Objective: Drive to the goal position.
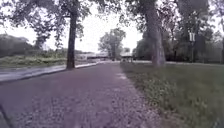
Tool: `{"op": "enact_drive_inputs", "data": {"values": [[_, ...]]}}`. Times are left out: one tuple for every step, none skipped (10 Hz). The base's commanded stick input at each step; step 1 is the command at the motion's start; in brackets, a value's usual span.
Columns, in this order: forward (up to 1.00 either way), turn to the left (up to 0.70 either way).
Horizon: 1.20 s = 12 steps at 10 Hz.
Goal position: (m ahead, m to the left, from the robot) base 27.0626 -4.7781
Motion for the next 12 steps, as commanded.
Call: {"op": "enact_drive_inputs", "data": {"values": [[0.7, 0.0], [0.7, 0.0], [0.7, 0.0], [0.7, 0.0], [0.7, 0.0], [0.7, 0.0], [0.7, 0.0], [0.7, 0.0], [0.7, 0.0], [0.7, 0.0], [0.7, 0.0], [0.7, 0.0]]}}
